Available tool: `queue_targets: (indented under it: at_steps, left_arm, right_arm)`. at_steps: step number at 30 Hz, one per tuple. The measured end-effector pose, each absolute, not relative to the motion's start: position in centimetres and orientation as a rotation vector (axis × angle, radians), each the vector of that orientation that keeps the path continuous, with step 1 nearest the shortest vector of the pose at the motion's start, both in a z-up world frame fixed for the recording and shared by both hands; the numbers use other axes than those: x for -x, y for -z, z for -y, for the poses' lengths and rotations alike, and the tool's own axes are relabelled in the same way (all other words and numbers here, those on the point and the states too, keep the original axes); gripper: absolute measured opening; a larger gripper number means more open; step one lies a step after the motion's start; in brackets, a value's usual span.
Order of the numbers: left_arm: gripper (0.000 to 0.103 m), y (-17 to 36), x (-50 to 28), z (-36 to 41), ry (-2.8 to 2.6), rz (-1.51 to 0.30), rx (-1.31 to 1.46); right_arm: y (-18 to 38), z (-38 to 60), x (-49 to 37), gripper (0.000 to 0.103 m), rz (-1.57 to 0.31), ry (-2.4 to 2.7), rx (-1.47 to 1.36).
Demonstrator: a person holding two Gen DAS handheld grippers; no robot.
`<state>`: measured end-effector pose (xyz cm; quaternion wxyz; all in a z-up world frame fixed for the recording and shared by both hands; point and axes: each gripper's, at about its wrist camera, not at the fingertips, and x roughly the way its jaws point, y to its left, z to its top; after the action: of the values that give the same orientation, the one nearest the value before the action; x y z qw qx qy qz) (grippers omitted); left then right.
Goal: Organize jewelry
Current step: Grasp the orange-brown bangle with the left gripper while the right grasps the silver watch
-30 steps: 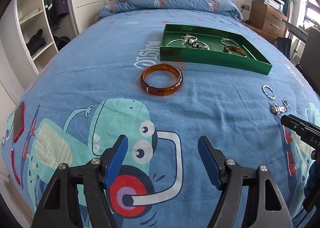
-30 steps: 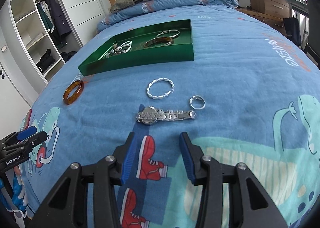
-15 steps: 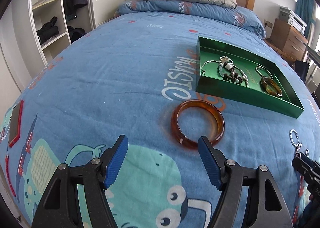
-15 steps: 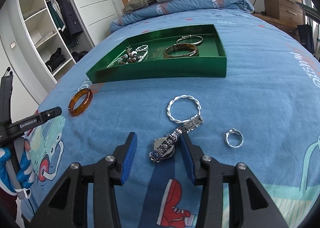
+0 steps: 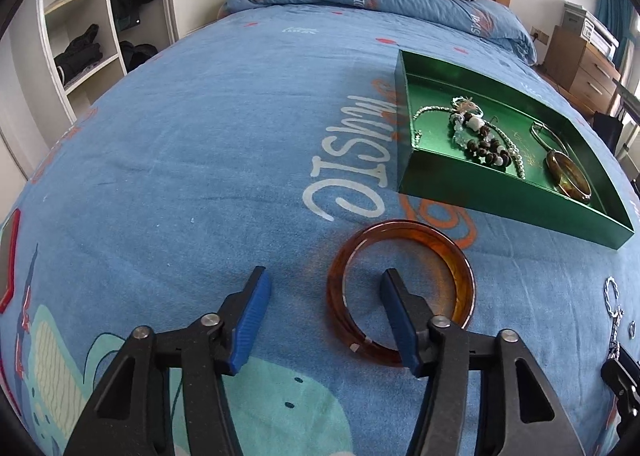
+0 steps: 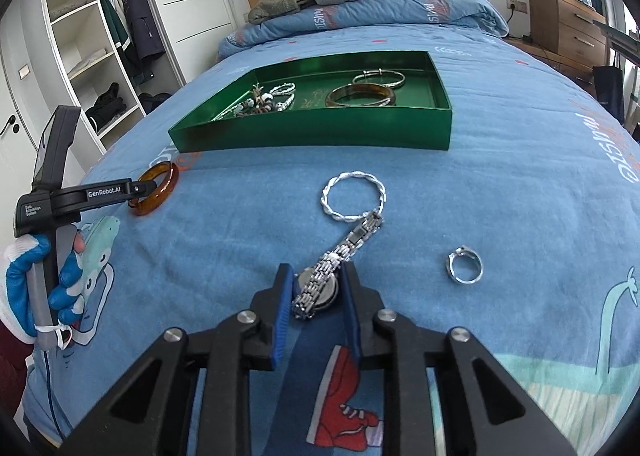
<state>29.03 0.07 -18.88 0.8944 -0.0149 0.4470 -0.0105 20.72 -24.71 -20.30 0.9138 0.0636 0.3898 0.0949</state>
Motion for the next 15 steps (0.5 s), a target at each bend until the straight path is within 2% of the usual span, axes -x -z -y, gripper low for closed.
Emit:
queue_targets:
  at_steps: [1,3,5,15]
  left_arm:
    - [0.034,18.9,-29.1,0.3,0.05,-0.931,0.029]
    - [0.014,18.7,-29.0,1.1,0.079,-0.938,0.006]
    - [0.011,18.6,-28.7,1.8,0.084,-0.94,-0.024]
    - [0.01,16.7,-24.4,3.0,0.105,-0.922,-0.063]
  right_arm:
    - [20.3,24.6,-20.6,0.023,-0.801,-0.196,-0.125]
    - [20.2,24.5,-20.2,0.022,-0.794,-0.198,-0.123]
    - [20.2,24.5,-19.9,0.022,-0.79,-0.203,-0.132]
    - [18.6,24.8,-16.3,0.022,-0.779,-0.212,-0.145]
